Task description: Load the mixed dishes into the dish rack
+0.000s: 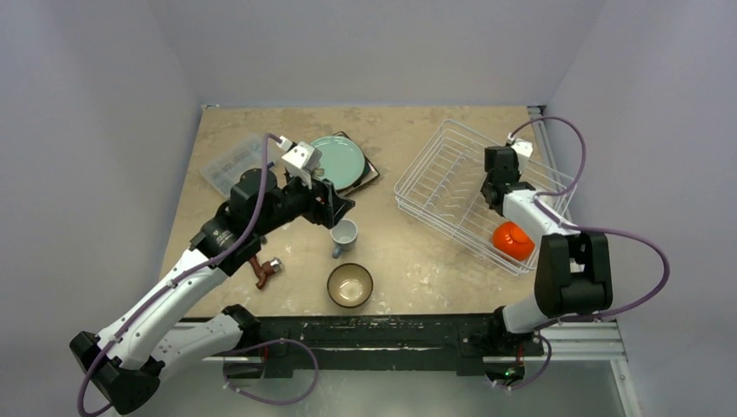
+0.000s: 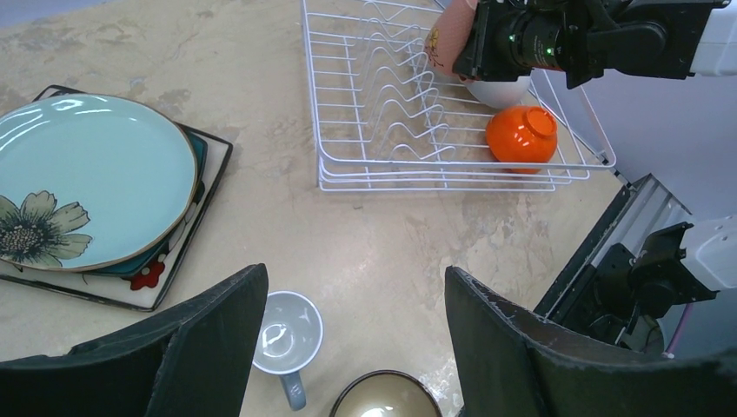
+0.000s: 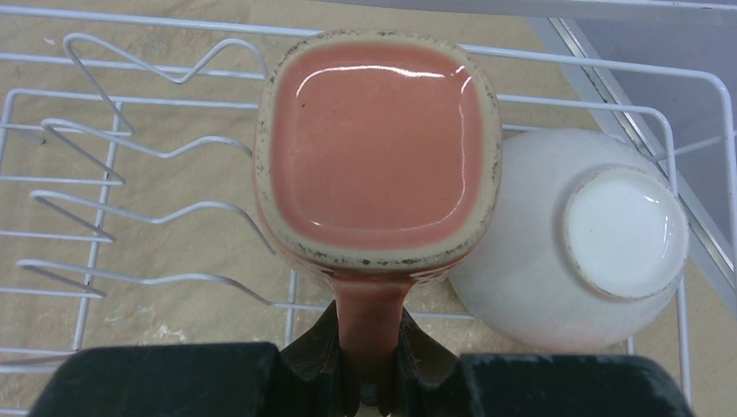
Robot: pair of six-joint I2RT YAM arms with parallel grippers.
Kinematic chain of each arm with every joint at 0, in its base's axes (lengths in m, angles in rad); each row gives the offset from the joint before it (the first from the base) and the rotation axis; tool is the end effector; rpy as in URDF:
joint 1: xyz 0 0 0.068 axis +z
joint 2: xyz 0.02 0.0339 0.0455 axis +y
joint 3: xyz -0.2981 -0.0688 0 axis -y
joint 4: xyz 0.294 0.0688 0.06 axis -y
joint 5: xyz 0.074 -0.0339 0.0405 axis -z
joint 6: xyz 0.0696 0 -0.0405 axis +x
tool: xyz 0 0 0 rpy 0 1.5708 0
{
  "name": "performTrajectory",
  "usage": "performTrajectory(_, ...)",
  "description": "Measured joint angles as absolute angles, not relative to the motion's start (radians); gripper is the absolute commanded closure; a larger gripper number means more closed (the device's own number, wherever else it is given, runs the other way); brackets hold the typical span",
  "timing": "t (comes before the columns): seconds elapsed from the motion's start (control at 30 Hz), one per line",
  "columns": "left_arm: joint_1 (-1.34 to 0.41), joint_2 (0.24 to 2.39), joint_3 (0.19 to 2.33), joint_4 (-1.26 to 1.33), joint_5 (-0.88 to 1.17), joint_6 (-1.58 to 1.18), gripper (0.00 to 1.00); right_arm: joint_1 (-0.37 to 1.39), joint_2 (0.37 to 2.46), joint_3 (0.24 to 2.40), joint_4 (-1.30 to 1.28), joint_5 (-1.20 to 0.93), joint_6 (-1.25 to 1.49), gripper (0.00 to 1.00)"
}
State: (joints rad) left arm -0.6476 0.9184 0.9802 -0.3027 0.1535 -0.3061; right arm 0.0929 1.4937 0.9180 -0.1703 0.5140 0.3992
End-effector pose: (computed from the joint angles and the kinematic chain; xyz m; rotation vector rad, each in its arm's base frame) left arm 0.2069 -0.1698 0.3944 0.4316 1.8354 -0.8059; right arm 0.3767 0.0007 0.2096 0.5878 2.1435 -0.3275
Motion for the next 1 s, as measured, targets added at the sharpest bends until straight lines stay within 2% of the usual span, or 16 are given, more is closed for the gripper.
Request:
performTrajectory(0.1,-0.647,0.924,0.980,-0.303,0.155,-0.308,0.27,0.078,1.511,0.917,-0.155,0.503,0.392,1.00)
performTrajectory(0.17,-0.647,0.928,0.980,-0.303,0.155,-0.308,0.27,0.067,1.533,0.917,-0.141,0.498,0.387,0.96)
performTrajectory(0.4,-0.646,0.934,0.980,-0.303,0.155,-0.308,0.27,0.057,1.600,0.918,-0.098,0.471,0.379,0.76)
performTrajectory(0.57,-0.646,0.934,0.980,-0.303,0.155,-0.308,0.28,0.052,1.602,0.918,-0.097,0.480,0.374,0.55)
performTrajectory(0.7,-0.644,0.934,0.980,-0.303,0.155,-0.308,0.27,0.051,1.598,0.918,-0.107,0.481,0.371,0.50)
performTrajectory(0.9,-0.642,0.938,0.980,-0.303,0.155,-0.308,0.27,0.051,1.525,0.918,-0.157,0.477,0.366,0.28)
performTrajectory(1.0,-0.641,0.947,0.980,-0.303,0.159,-0.308,0.27,0.051,1.438,0.918,-0.196,0.464,0.369,0.22)
